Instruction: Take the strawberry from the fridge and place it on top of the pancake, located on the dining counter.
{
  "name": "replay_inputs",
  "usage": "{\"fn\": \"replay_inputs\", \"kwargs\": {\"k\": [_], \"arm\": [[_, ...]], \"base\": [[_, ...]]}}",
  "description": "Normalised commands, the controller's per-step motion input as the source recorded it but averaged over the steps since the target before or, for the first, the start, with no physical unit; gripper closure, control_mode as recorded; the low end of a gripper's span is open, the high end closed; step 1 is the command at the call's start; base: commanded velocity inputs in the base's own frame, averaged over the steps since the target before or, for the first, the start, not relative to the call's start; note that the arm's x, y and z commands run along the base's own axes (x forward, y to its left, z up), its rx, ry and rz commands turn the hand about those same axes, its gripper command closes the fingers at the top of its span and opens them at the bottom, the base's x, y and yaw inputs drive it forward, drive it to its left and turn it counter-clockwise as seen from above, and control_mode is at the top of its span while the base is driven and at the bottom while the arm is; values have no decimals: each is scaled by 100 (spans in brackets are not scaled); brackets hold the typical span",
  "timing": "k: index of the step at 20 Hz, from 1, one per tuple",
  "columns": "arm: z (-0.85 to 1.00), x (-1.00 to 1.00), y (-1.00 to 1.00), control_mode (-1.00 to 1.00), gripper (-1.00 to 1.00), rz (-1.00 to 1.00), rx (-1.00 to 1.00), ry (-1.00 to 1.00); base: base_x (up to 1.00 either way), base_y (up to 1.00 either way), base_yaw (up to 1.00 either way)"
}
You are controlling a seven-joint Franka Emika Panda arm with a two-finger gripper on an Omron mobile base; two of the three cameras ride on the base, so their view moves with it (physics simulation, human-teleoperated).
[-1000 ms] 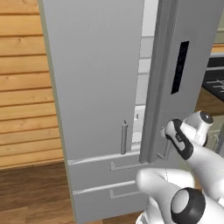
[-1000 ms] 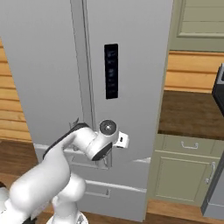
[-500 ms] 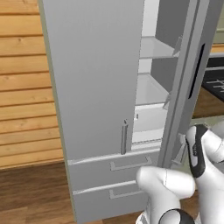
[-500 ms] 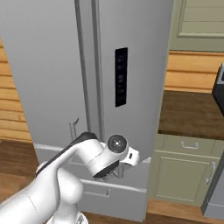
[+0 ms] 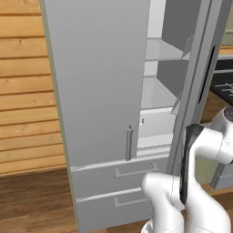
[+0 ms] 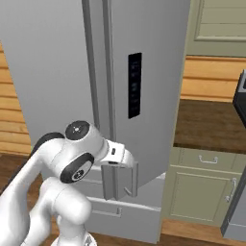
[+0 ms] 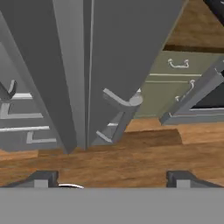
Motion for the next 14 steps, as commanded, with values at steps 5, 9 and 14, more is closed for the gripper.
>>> {"fn": "replay_inputs", "kwargs": {"k": [5, 9, 14], "arm": [[56, 27, 100, -100, -100, 0, -62, 43], [36, 63, 87, -100, -100, 0, -56, 52], [0, 95, 17, -100, -100, 0, -44, 54]], "base": [[0, 0, 0], [0, 0, 0], [0, 0, 0]]}}
